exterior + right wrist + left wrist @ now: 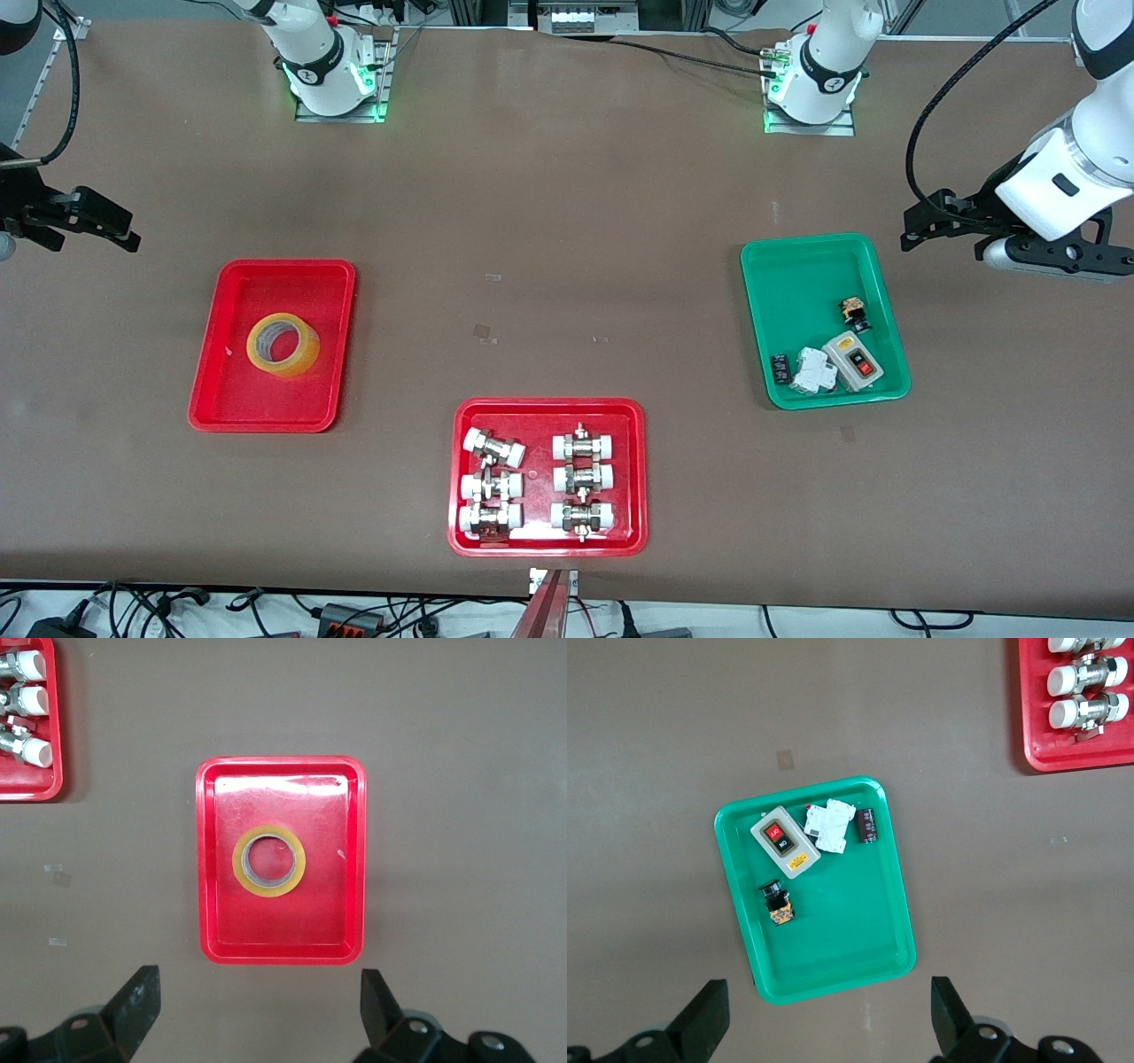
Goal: Left arm passes tape to right arm into tray
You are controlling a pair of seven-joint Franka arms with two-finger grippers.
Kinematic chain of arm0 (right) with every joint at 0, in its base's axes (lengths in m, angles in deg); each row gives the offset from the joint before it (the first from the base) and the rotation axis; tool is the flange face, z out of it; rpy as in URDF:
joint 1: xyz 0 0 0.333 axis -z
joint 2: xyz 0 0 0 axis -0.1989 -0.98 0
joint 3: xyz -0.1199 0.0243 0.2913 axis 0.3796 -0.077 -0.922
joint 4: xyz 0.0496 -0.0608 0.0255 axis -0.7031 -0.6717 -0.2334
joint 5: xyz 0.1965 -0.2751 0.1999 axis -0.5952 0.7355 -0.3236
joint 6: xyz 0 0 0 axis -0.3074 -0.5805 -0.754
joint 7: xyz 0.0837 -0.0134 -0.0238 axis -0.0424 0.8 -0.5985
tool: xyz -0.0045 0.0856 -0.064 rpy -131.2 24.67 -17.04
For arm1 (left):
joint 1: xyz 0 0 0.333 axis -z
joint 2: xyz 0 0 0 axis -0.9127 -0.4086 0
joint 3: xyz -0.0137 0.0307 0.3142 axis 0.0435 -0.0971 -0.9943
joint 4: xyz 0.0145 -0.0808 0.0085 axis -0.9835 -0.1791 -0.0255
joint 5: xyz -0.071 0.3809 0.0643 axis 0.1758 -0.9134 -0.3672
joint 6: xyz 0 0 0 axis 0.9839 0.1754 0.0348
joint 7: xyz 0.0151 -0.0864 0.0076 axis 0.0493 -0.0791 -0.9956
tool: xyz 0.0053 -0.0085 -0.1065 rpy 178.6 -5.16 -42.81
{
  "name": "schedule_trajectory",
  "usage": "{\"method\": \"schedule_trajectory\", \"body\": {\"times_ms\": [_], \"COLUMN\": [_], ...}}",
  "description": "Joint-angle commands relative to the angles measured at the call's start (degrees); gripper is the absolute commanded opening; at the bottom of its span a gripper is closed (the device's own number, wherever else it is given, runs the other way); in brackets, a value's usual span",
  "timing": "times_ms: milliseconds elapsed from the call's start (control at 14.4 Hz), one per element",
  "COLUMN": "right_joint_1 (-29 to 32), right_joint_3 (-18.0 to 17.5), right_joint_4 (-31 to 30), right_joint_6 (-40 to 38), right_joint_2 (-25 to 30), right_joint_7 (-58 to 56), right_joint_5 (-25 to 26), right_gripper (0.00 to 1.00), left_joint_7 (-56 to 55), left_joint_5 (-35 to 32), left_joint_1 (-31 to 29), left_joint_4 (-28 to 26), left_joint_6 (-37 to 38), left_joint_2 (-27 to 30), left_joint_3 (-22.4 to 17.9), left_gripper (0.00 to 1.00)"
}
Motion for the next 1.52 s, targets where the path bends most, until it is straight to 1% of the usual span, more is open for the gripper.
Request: {"method": "schedule_trajectory", "body": {"times_ms": [0,554,1453], "right_joint_1": [0.4,0.3,0.3], "right_joint_3": [-0.1,-0.1,-0.1], "right_joint_4": [-1.9,-1.8,-1.7], "right_joint_6": [-0.8,-1.8,-1.5], "right_joint_2": [2.2,2.0,2.0], "right_joint_7": [-0.5,-0.6,-0.5], "right_joint_5": [-0.9,-0.5,-0.7], "right_gripper": [1.00,1.00,1.00], "left_joint_7": [1.2,0.9,1.2], "left_joint_5": [0.6,0.4,0.5], "left_joint_1": [-0.3,-0.3,-0.6], "left_joint_4": [0.1,0.0,0.0], "left_joint_6": [0.2,-1.4,-0.6], "left_joint_2": [0.8,0.3,0.5], "left_joint_3": [0.1,0.0,0.0], "left_gripper": [1.00,1.00,1.00]}}
